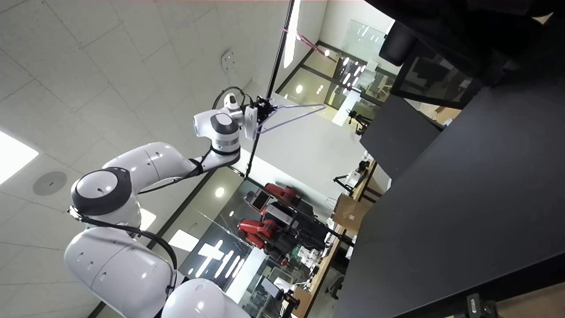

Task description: Unhang the blue coat hanger and put it on the table

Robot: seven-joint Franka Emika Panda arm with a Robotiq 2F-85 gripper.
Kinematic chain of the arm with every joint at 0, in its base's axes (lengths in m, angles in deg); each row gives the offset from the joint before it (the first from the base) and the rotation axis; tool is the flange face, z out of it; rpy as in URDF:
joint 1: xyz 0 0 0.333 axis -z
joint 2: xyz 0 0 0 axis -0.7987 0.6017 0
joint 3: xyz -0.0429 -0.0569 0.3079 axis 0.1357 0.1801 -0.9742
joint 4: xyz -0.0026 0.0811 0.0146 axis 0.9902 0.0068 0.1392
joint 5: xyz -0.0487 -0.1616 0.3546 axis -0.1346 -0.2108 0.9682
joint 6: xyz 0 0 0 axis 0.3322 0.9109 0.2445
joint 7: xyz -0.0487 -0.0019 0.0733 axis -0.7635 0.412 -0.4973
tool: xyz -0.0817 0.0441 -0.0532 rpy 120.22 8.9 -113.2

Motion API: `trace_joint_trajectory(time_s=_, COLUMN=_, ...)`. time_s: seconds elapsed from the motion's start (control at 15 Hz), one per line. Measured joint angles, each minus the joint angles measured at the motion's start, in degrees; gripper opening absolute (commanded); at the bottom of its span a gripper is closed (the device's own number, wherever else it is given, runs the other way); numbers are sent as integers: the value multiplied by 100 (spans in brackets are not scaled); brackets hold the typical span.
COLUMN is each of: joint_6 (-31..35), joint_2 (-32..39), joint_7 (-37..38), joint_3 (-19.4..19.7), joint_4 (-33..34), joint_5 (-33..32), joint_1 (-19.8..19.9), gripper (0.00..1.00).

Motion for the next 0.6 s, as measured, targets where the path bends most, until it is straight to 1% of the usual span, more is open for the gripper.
trace_joint_trajectory(time_s=0.13, joint_6=-389, joint_2=-78, joint_7=-17, joint_3=-57, joint_4=-230, joint_5=-29, joint_1=-42, gripper=2)
trace_joint_trajectory(time_s=0.27, joint_6=-591, joint_2=-74, joint_7=-23, joint_3=-84, joint_4=-444, joint_5=-141, joint_1=-45, gripper=2)
trace_joint_trajectory(time_s=0.33, joint_6=-638, joint_2=-55, joint_7=11, joint_3=-84, joint_4=-550, joint_5=-352, joint_1=-30, gripper=2)
trace_joint_trajectory(time_s=0.4, joint_6=-685, joint_2=-29, joint_7=97, joint_3=-83, joint_4=-659, joint_5=-651, joint_1=1, gripper=8)
trace_joint_trajectory(time_s=0.53, joint_6=-791, joint_2=44, joint_7=322, joint_3=-80, joint_4=-839, joint_5=-1146, joint_1=70, gripper=8)
trace_joint_trajectory(time_s=0.6, joint_6=-792, joint_2=77, joint_7=343, joint_3=-78, joint_4=-878, joint_5=-1212, joint_1=89, gripper=8)
